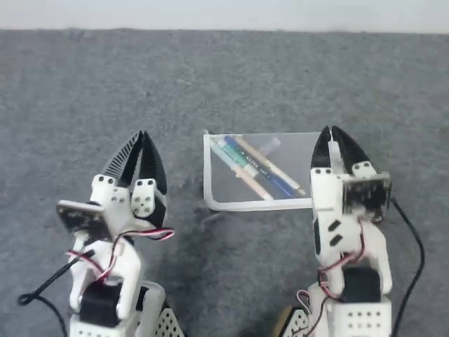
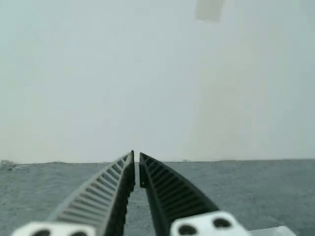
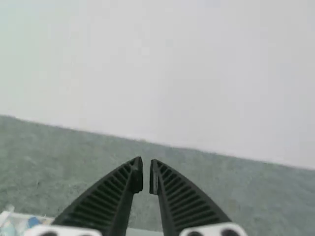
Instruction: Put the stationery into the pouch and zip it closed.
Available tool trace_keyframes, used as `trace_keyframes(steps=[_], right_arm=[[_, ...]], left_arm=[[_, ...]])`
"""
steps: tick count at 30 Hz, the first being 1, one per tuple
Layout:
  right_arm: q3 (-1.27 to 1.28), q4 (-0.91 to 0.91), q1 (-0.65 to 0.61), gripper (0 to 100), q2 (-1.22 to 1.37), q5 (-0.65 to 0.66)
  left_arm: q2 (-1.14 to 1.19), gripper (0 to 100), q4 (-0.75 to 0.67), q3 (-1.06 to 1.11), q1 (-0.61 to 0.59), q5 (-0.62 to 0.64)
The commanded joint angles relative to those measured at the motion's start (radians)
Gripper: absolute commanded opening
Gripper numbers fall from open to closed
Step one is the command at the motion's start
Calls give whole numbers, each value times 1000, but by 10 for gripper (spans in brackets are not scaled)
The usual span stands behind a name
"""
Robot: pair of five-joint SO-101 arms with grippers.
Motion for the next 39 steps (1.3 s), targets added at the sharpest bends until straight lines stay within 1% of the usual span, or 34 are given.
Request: trace_keyframes(steps=[1,5,10,13,16,20,31,34,39], right_arm=[[38,-5,-8,18,-180,-3],[52,-30,19,7,-168,25],[81,-74,61,7,-182,15],[84,-45,99,7,-183,17],[81,18,131,7,-183,17],[84,139,124,9,-183,17],[94,510,97,9,-183,17],[132,596,97,9,-183,17],[250,662,97,9,-183,8]], left_arm=[[-9,12,-133,77,-2,-38],[-9,12,-186,120,-2,-40],[-9,13,-189,140,-6,-41],[-9,13,-226,189,-2,-91],[-9,13,-322,266,-2,-137],[-3,13,-505,363,-2,-143],[0,13,-473,360,-5,-140],[0,13,-430,360,-2,-140],[0,13,-327,360,-9,-140]])
